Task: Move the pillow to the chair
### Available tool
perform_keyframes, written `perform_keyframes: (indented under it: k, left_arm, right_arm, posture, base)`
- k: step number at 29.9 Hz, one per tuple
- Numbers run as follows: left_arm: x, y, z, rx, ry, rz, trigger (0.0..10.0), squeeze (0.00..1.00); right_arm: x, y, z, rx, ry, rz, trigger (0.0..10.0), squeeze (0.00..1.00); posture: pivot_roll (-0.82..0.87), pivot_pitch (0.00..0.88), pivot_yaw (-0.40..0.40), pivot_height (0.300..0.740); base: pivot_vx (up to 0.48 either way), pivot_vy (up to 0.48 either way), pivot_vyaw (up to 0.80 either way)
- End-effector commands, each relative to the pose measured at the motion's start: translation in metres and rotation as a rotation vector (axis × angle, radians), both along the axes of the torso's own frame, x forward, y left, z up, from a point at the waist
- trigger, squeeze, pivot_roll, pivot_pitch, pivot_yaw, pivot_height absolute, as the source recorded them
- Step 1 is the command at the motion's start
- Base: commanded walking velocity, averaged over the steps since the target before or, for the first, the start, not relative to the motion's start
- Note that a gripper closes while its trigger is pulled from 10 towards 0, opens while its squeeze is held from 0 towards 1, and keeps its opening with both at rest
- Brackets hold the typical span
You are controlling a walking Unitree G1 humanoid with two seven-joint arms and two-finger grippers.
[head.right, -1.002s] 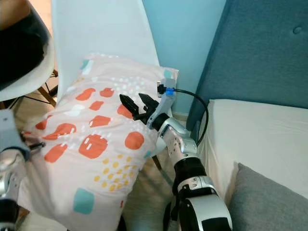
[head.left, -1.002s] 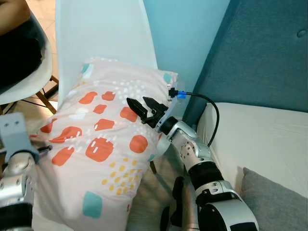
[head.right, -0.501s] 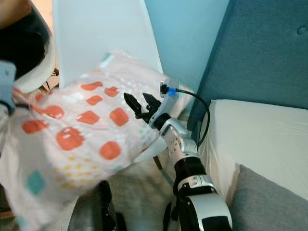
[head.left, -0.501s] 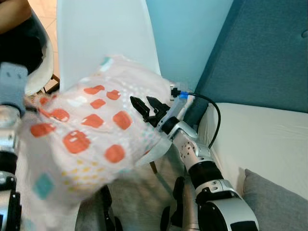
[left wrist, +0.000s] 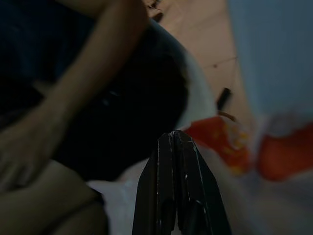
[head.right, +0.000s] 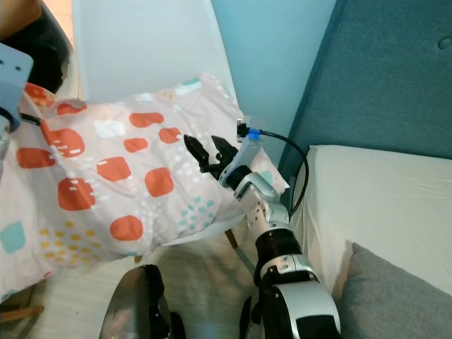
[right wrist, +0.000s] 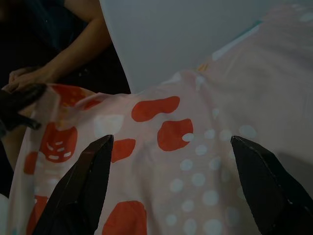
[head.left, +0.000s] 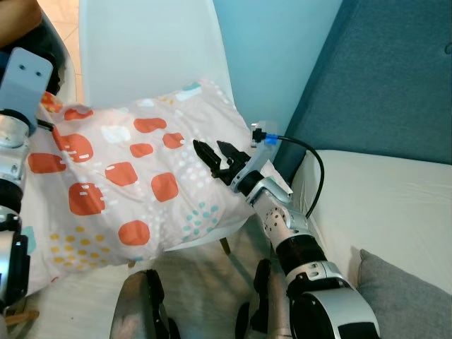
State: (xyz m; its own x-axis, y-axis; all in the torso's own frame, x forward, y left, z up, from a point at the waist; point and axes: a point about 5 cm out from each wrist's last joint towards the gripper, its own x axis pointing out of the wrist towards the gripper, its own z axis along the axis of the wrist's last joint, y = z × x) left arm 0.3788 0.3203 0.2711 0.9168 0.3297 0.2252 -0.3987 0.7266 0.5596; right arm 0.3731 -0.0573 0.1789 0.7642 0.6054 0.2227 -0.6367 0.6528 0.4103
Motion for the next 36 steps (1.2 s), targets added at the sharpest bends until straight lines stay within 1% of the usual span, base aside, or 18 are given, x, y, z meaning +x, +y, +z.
perform_keyframes:
  k: [1,2,3,4,5,12,13,14,16,17,18,19,22,25,29,30,32,36]
  left_arm:
    - [0.0,-0.002,-0.021,-0.049,0.039,-0.016,10.0,0.0]
    - [0.0,-0.003,-0.027,-0.07,0.046,-0.017,10.0,0.0]
    - [-0.001,-0.003,-0.031,-0.1,0.042,-0.021,10.0,0.53]
    - [-0.001,-0.004,-0.033,-0.117,0.037,-0.022,10.0,0.53]
    - [-0.002,-0.003,-0.034,-0.131,0.032,-0.026,10.0,1.0]
    - [-0.005,0.002,-0.029,-0.158,-0.026,-0.023,10.0,1.0]
    - [-0.005,0.004,-0.024,-0.165,-0.048,-0.024,10.0,0.78]
    - [-0.005,0.003,-0.016,-0.2,-0.092,-0.043,10.0,0.0]
    - [-0.005,0.003,-0.016,-0.2,-0.092,-0.043,10.0,0.0]
    - [-0.004,-0.002,-0.007,-0.267,-0.149,-0.099,10.0,0.0]
    - [-0.001,-0.012,-0.011,-0.322,-0.15,-0.154,10.0,0.0]
    - [-0.001,-0.012,-0.011,-0.322,-0.15,-0.154,10.0,0.0]
    - [-0.001,-0.038,-0.032,-0.387,-0.121,-0.256,10.0,0.0]
    - [-0.008,-0.05,-0.054,-0.33,-0.078,-0.219,10.0,0.0]
    - [-0.027,-0.058,-0.09,-0.37,-0.07,-0.094,10.0,0.0]
    - [-0.034,-0.06,-0.105,-0.308,-0.045,-0.02,10.0,0.0]
    - [-0.045,-0.069,-0.125,-0.223,-0.029,0.006,10.0,0.0]
    - [-0.056,-0.083,-0.143,-0.319,-0.016,-0.02,10.0,0.0]
  right_arm:
    - [-0.001,0.0,-0.007,-0.016,0.015,-0.007,10.0,0.0]
    - [-0.001,-0.001,-0.007,-0.019,0.016,-0.009,10.0,0.0]
    - [-0.001,-0.002,-0.008,-0.022,0.016,-0.012,10.0,0.0]
    - [-0.001,-0.002,-0.008,-0.023,0.016,-0.014,10.0,0.0]
    - [-0.001,-0.003,-0.008,-0.024,0.016,-0.017,10.0,0.0]
    - [0.001,-0.005,-0.007,-0.017,0.012,-0.032,10.0,0.0]
    - [0.001,-0.005,-0.006,-0.013,0.008,-0.035,10.0,0.0]
    - [0.001,-0.006,-0.005,-0.01,0.003,-0.042,10.0,0.0]
    - [0.001,-0.006,-0.005,-0.01,0.003,-0.042,10.0,0.0]
    - [0.002,-0.009,-0.006,-0.027,-0.008,-0.062,10.0,0.0]
    - [0.001,-0.013,-0.01,-0.057,-0.005,-0.087,10.0,0.0]
    - [0.001,-0.013,-0.01,-0.057,-0.005,-0.087,10.0,0.0]
    - [-0.002,-0.021,-0.023,-0.173,-0.007,-0.152,10.0,0.0]
    - [-0.007,-0.023,-0.028,-0.224,-0.037,-0.179,10.0,0.0]
    - [-0.014,-0.031,-0.035,-0.253,-0.047,-0.231,10.0,0.0]
    - [-0.017,-0.035,-0.044,-0.283,-0.039,-0.245,10.0,0.0]
    - [-0.022,-0.042,-0.059,-0.32,0.001,-0.268,10.0,0.0]
    - [-0.029,-0.045,-0.073,-0.351,0.018,-0.268,10.0,0.0]
  posture:
    - [0.04,0.243,-0.056,0.563]
    - [0.04,0.244,-0.057,0.563]
    - [0.04,0.243,-0.059,0.563]
    - [0.04,0.243,-0.059,0.563]
    - [0.04,0.243,-0.061,0.563]
    - [0.04,0.239,-0.066,0.563]
    - [0.04,0.236,-0.064,0.563]
    - [0.04,0.234,-0.063,0.563]
    - [0.04,0.234,-0.063,0.563]
    - [0.05,0.227,-0.063,0.563]
    - [0.05,0.222,-0.062,0.563]
    - [0.05,0.222,-0.062,0.563]
    - [0.05,0.204,-0.057,0.563]
    - [0.05,0.192,-0.051,0.563]
    - [0.05,0.162,-0.051,0.563]
    - [0.06,0.142,-0.056,0.563]
    - [0.06,0.13,-0.062,0.563]
    - [0.06,0.114,-0.064,0.563]
  base:
    - [0.0,0.0,0.0]
    - [0.0,0.0,0.0]
    - [0.0,0.0,0.0]
    - [0.0,0.0,0.0]
    - [0.0,0.0,0.0]
    - [0.0,0.0,0.0]
    - [0.0,0.0,0.0]
    - [0.0,0.0,0.0]
    - [0.0,0.0,0.0]
    - [0.0,0.0,0.0]
    - [0.0,0.0,0.0]
    - [0.0,0.0,0.0]
    - [0.0,0.0,0.0]
    - [0.0,0.0,0.0]
    - [0.0,0.0,0.0]
    - [0.0,0.0,0.0]
    - [0.0,0.0,0.0]
    - [0.0,0.0,0.0]
